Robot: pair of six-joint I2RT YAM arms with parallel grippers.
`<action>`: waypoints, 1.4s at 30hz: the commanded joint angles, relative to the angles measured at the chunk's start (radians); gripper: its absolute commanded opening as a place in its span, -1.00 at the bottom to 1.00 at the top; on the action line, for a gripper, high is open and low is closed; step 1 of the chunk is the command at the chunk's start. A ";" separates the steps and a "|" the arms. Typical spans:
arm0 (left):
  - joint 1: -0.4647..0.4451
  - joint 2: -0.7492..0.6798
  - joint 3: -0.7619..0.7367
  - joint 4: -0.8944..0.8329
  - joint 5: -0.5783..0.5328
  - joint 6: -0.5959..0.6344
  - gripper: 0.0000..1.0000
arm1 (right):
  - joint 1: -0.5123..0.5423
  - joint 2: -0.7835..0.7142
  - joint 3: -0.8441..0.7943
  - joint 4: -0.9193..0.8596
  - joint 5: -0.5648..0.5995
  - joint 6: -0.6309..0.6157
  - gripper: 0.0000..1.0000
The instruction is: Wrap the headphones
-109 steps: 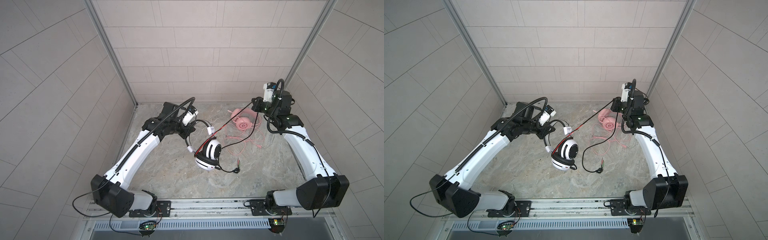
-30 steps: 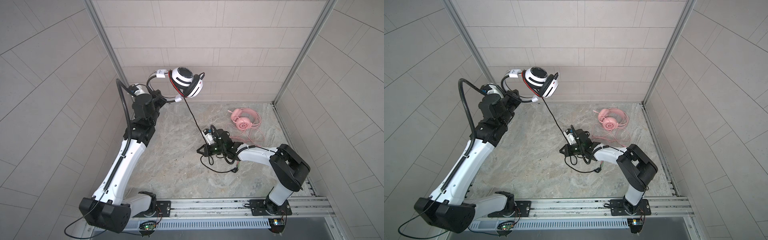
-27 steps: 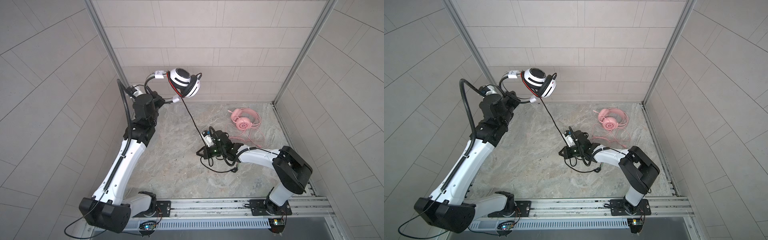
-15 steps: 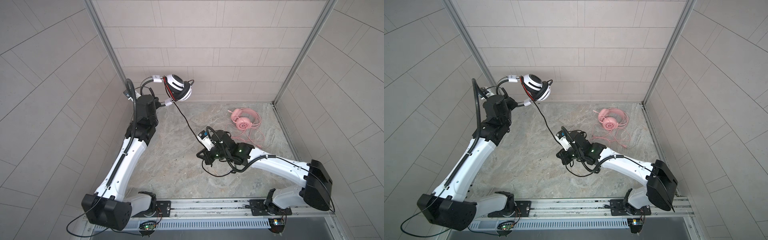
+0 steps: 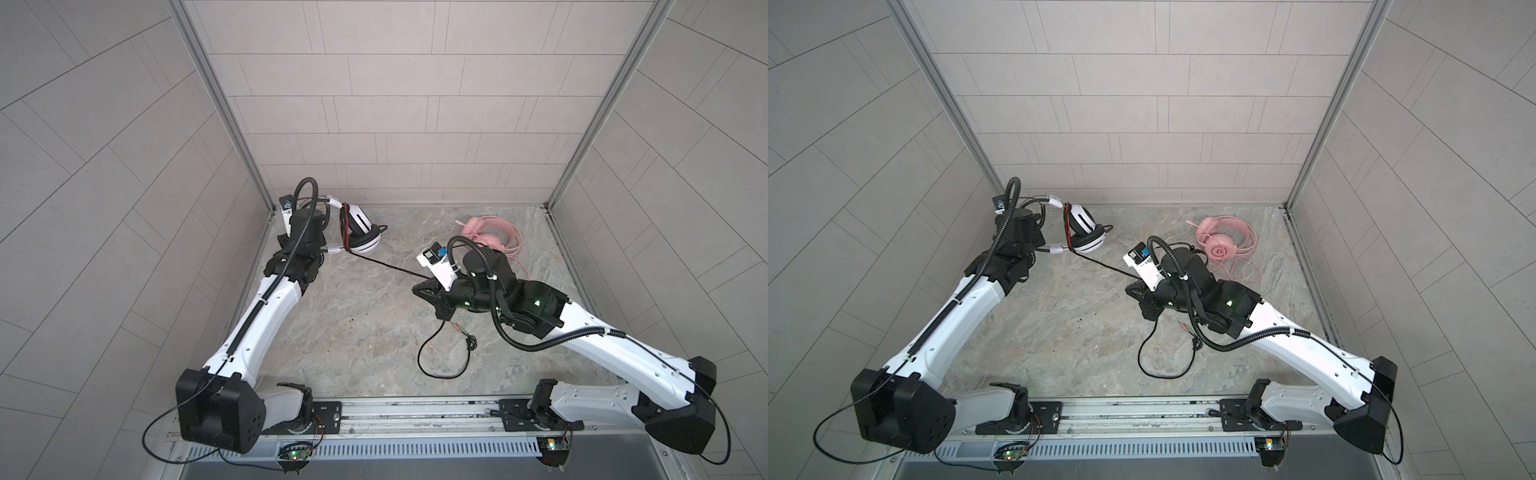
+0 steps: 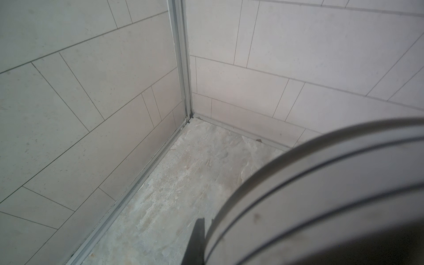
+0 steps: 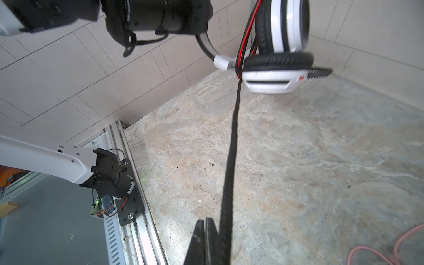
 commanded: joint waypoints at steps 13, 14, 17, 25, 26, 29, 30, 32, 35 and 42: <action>0.006 -0.039 -0.058 -0.139 0.395 0.207 -1.00 | -0.053 0.065 0.185 -0.122 0.154 -0.119 -1.00; 0.006 -0.026 -0.056 -0.151 0.409 0.207 -1.00 | -0.064 0.077 0.203 -0.138 0.160 -0.122 -1.00; 0.005 0.022 -0.004 -0.234 0.490 0.201 -1.00 | -0.085 0.101 0.242 -0.167 0.183 -0.135 -1.00; 0.003 0.056 -0.008 -0.246 0.688 0.177 -1.00 | -0.145 0.128 0.284 -0.163 0.238 -0.142 -1.00; 0.004 0.051 -0.006 -0.251 0.679 0.175 -1.00 | -0.159 0.131 0.289 -0.164 0.236 -0.137 -1.00; -0.005 0.038 -0.019 -0.241 0.698 0.170 -1.00 | -0.194 0.141 0.303 -0.152 0.221 -0.125 -1.00; -0.013 0.034 -0.021 -0.241 0.706 0.175 -1.00 | -0.202 0.147 0.309 -0.146 0.214 -0.123 -1.00; -0.036 0.027 -0.024 -0.240 0.712 0.194 -1.00 | -0.216 0.165 0.327 -0.140 0.197 -0.122 -1.00; -0.055 0.026 -0.020 -0.239 0.726 0.210 -1.00 | -0.232 0.192 0.355 -0.130 0.180 -0.123 -1.00; -0.078 0.011 -0.023 -0.224 0.810 0.240 -1.00 | -0.252 0.236 0.391 -0.105 0.143 -0.116 -1.00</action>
